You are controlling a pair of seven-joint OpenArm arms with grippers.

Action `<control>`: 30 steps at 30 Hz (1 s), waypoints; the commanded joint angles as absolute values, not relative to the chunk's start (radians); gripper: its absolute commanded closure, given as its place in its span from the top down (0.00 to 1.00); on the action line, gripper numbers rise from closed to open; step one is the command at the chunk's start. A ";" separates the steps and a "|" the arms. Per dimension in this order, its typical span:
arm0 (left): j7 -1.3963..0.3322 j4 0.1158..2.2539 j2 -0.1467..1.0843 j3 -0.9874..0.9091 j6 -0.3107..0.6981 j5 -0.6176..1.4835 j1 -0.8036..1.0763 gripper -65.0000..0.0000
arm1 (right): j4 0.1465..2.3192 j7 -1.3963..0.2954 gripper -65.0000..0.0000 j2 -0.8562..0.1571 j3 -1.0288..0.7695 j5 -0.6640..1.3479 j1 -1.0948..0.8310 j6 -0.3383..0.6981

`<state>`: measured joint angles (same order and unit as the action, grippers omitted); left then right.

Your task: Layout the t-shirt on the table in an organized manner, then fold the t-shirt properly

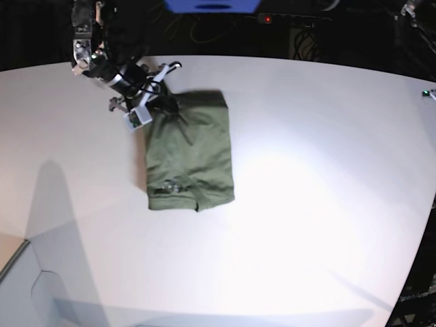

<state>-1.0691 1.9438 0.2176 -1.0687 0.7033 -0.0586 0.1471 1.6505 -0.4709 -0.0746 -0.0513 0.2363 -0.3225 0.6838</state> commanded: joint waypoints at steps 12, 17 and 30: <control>-1.044 1.957 0.211 -1.113 0.698 -0.051 0.285 0.36 | 1.860 -0.449 0.00 -0.094 -0.122 0.262 -0.334 0.698; -1.043 1.957 0.193 -1.113 0.698 -0.051 0.332 0.36 | 1.765 -0.450 0.00 -0.120 -0.145 0.262 -0.286 0.698; -1.043 1.952 0.150 -1.176 0.698 -0.050 0.383 0.36 | 1.547 -0.401 0.00 -0.117 -0.217 0.263 -0.252 0.698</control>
<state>-1.0508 1.9388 0.1337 -1.1709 0.7036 -0.0509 0.3794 1.5352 -0.4210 -0.1070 -0.2108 0.2565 -0.2584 0.6876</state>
